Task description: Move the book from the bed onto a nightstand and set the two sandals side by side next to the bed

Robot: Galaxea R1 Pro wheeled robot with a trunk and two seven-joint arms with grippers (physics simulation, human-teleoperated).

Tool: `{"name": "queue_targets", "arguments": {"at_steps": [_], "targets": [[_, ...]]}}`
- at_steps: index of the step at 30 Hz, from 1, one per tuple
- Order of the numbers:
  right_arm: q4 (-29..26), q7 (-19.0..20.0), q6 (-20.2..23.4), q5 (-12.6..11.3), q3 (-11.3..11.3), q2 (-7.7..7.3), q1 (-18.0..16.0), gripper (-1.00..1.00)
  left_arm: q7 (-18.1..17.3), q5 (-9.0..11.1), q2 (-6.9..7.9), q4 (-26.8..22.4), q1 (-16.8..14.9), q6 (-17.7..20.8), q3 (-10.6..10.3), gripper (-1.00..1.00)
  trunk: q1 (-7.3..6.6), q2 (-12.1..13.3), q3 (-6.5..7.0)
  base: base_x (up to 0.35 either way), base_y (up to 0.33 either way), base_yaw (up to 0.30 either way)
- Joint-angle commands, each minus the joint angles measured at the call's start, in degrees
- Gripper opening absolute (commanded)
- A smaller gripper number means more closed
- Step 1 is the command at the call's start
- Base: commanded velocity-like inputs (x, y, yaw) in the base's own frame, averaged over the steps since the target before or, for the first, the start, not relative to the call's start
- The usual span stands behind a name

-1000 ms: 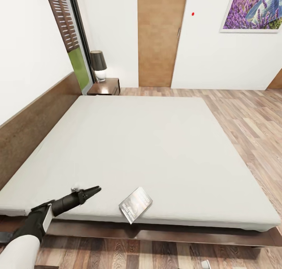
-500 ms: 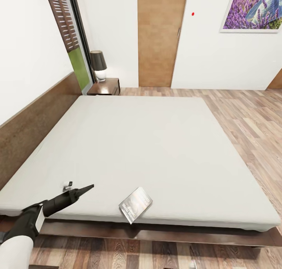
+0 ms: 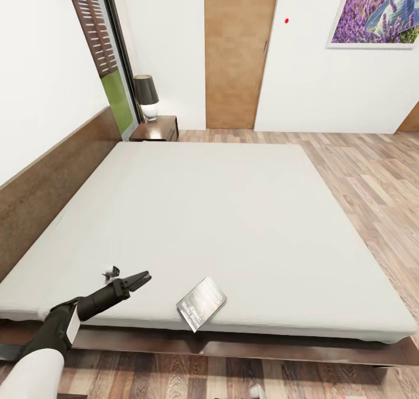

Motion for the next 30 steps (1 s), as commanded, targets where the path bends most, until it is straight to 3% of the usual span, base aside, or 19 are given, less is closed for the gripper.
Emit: {"name": "queue_targets", "arguments": {"at_steps": [1, 7, 10, 16, 20, 25, 30], "targets": [[-0.07, 0.0, 0.43, -0.09, -0.27, 0.1, -0.05, 1.0, -0.41, -0.45, -0.28, -0.02, -0.08, 1.56, 0.21, 1.0, 0.0, -0.04, -0.05, 0.0, 0.0, 0.0], [-1.72, -0.3, 0.37, -0.09, -0.18, 0.18, -0.53, 1.0, -0.41, -0.44, -2.0, 0.04, -0.06, 3.08, 0.3, 1.0, 0.0, -0.04, -0.05, 0.0, 0.0, 0.0], [-3.27, -0.7, 0.37, -0.12, -0.17, 0.45, -2.82, 1.0, -0.41, -0.39, -2.31, 0.06, -0.06, 3.19, 0.35, 1.0, 0.0, -0.04, -0.05, 0.0, 0.0, 0.0], [-3.92, -6.07, 0.35, -0.39, -0.16, 0.84, -5.26, 1.0, -0.41, -0.42, -3.31, 0.07, -0.07, 3.27, 0.38, 1.0, 0.0, -0.04, -0.05, 0.0, 0.0, 0.0], [-4.05, -7.29, -0.1, -0.54, -0.16, 0.87, -5.48, 1.0, -0.41, -0.42, -3.43, 0.07, -0.07, 3.25, 0.41, 1.0, 0.0, -0.04, -0.05, 0.0, 0.0, 0.0], [-4.06, -7.5, -11.13, -0.74, -0.15, 0.81, -5.54, 1.0, -0.41, -0.36, -3.47, 0.07, -0.07, 3.23, 0.39, 1.0, 0.0, -0.04, -0.05, 0.0, 0.0, 0.0], [-3.82, -7.18, -15.02, -0.85, -0.04, 0.81, -5.52, 1.0, -0.41, -0.35, -3.41, 0.07, -0.06, 3.21, 0.39, 1.0, 0.0, -0.04, -0.05, 0.0, 0.0, 0.0]]}}
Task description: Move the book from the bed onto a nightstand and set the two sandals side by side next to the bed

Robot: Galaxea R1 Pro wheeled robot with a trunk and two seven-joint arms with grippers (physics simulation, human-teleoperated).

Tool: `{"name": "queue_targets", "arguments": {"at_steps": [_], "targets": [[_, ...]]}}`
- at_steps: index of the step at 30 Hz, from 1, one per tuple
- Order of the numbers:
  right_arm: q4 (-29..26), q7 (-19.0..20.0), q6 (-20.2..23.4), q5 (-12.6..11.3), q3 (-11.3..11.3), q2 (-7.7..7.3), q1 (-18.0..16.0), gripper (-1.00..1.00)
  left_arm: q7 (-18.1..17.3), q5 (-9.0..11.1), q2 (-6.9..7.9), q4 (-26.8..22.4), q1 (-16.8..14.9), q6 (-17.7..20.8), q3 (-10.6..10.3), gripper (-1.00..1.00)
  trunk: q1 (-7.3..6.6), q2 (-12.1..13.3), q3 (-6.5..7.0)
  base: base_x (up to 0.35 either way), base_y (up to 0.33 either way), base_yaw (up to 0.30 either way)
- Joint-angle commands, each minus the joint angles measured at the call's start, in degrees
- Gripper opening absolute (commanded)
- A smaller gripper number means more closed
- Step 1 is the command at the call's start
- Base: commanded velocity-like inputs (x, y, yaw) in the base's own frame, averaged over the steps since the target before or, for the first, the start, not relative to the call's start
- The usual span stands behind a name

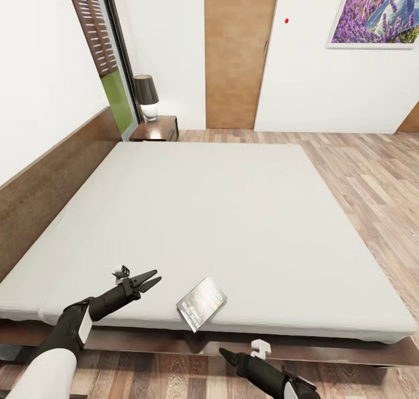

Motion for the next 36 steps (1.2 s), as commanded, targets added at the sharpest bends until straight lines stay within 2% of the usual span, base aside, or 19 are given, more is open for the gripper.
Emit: {"name": "queue_targets", "arguments": {"at_steps": [1, 5, 7, 9, 12, 36], "targets": [[0.04, 0.41, 0.33, -0.23, -0.34, 0.06, -0.03, 1.0, -0.41, -0.44, 0.0, -0.01, -0.06, 0.61, 0.2, 1.0, 0.0, -0.04, -0.05, 0.0, 0.0, 0.0], [0.2, 1.97, 0.05, -0.31, -0.32, 0.06, -0.02, 1.0, -0.41, -0.44, 0.08, -0.01, -0.06, 0.6, 0.2, 1.0, 0.0, -0.04, -0.05, 0.0, 0.0, 0.0], [0.26, 4.84, 0.04, -0.33, -0.31, 0.06, -0.03, 1.0, -0.41, -0.44, 0.09, -0.01, -0.05, 0.61, 0.2, 1.0, 0.0, -0.04, -0.05, 0.0, 0.0, 0.0], [0.4, 13.38, 0.11, -0.36, -0.35, 0.03, -0.06, 1.0, -0.41, -0.44, 0.07, -0.01, -0.06, 0.59, 0.24, 1.0, 0.0, -0.04, -0.05, 0.0, 0.0, 0.0], [0.42, 14.97, 0.15, -0.34, -0.38, 0.01, -0.04, 1.0, -0.41, -0.44, 0.02, -0.01, -0.08, 0.58, 0.26, 1.0, 0.0, -0.04, -0.05, 0.0, 0.0, 0.0], [0.24, 14.94, -0.06, -0.25, -0.56, -0.03, -0.02, 1.0, -0.41, -0.44, 0.01, -0.01, -0.07, 0.49, 0.21, 1.0, 5.06, -9.26, -4.18, 0.0, 0.0, 0.0]]}}
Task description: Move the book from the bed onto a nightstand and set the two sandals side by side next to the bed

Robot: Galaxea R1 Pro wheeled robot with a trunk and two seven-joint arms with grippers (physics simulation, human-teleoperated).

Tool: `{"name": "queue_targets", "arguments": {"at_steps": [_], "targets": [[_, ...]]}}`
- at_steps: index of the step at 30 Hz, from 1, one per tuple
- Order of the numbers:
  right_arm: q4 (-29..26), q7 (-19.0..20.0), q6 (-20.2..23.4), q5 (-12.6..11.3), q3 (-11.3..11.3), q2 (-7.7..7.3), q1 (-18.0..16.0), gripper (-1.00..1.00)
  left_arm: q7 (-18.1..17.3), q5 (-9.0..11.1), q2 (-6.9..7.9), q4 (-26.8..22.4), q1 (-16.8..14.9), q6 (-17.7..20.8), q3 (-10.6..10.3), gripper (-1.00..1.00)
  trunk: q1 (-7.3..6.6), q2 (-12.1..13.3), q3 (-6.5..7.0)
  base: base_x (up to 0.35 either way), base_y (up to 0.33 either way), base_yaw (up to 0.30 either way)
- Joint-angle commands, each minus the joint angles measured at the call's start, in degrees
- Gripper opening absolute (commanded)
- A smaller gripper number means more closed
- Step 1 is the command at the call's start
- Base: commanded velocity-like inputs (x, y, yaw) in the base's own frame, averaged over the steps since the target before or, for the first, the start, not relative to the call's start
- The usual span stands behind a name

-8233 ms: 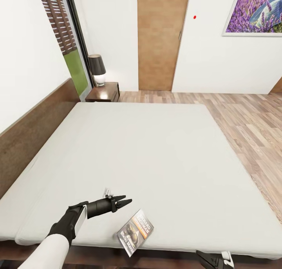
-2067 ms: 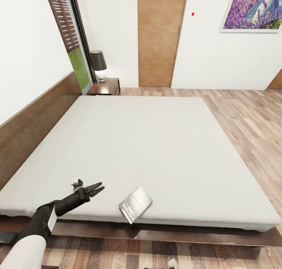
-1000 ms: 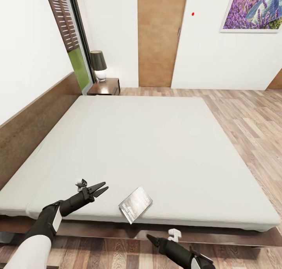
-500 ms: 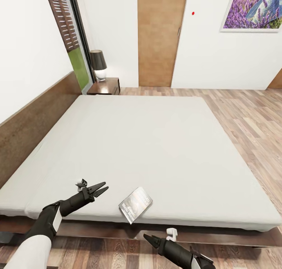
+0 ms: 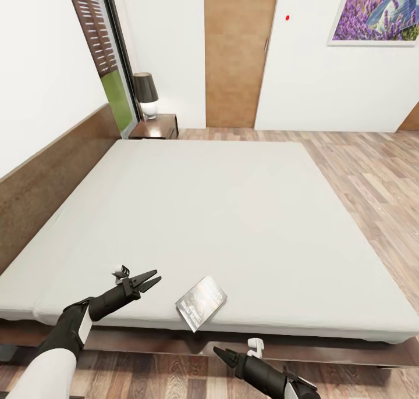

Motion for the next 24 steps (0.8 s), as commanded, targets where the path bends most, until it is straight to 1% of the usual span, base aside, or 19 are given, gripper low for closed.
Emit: {"name": "queue_targets", "arguments": {"at_steps": [1, 7, 15, 20, 24], "targets": [[-0.02, 0.28, 0.6, -0.06, -0.35, 0.06, -0.05, 1.0, -0.41, -0.44, -0.03, -0.01, -0.04, 0.6, 0.2, 1.0, 0.23, -0.45, -0.23, 0.0, 0.0, 0.0], [-0.03, 0.28, 0.51, -0.06, -0.36, 0.06, -0.05, 1.0, -0.41, -0.44, -0.03, -0.01, -0.03, 0.6, 0.19, 1.0, 1.55, -2.85, -1.31, 0.0, 0.0, 0.0], [0.06, -0.14, 0.02, -0.03, -0.36, 0.06, -0.05, 1.0, -0.41, -0.44, -0.03, -0.01, -0.03, 0.6, 0.2, 1.0, 1.55, -2.85, -1.31, 0.0, 0.0, 0.0], [0.13, -0.24, 0.08, -0.14, -0.43, 0.06, -0.06, 1.0, -0.41, -0.44, -0.03, -0.01, -0.03, 0.6, 0.19, 1.0, 2.64, -4.86, -2.2, 0.0, 0.0, 0.0], [0.16, -0.24, 0.29, -0.22, -0.44, 0.05, -0.07, 1.0, -0.41, -0.44, -0.03, -0.01, -0.04, 0.6, 0.19, 1.0, 2.64, -4.86, -2.2, 0.0, 0.0, 0.0]]}}
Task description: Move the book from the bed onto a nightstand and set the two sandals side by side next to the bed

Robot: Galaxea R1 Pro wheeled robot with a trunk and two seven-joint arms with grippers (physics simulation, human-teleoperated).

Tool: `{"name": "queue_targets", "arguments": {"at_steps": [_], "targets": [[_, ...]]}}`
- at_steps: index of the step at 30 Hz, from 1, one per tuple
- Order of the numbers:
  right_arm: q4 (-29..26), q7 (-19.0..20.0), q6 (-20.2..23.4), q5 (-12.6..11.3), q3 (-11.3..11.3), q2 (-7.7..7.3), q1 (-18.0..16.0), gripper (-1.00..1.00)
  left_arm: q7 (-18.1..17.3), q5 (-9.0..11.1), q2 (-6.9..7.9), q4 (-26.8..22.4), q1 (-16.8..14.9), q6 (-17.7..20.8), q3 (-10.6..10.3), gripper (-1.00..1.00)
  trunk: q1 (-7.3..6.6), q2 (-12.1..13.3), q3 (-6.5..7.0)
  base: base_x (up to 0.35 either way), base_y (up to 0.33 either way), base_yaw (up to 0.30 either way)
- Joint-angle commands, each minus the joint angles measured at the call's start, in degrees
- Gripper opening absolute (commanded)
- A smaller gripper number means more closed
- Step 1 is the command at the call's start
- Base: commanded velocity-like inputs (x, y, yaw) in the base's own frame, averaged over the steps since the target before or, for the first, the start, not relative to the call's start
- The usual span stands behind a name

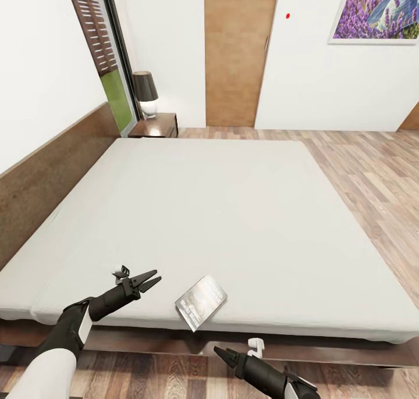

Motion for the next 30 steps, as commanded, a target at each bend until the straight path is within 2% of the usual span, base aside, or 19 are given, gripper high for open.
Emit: {"name": "queue_targets", "arguments": {"at_steps": [1, 23, 26, 30], "targets": [[0.02, 0.27, 0.62, -0.07, -0.34, 0.03, -0.03, 1.0, -0.41, -0.44, -0.03, -0.01, -0.05, 0.6, 0.2, 1.0, 0.0, -0.03, -0.04, 0.0, 0.0, 0.0], [0.09, 1.17, 1.12, -0.14, -0.42, 0.07, -0.01, 1.0, -0.41, -0.44, -0.03, -0.01, -0.05, 0.6, 0.23, 1.0, 0.0, -0.03, -0.04, 0.0, 0.0, 0.0], [0.24, 4.91, 2.91, -0.94, -0.42, 0.07, 0.0, 1.0, -0.41, -0.44, -0.03, -0.01, -0.05, 0.6, 0.21, 1.0, 0.0, -0.03, -0.04, 0.0, 0.0, 0.0], [0.97, 14.23, 11.1, -1.62, -0.45, 0.05, 0.0, 1.0, -0.41, -0.44, -0.03, -0.01, -0.06, 0.6, 0.21, 1.0, 0.0, -0.03, -0.04, 0.0, 0.0, 0.0]]}}
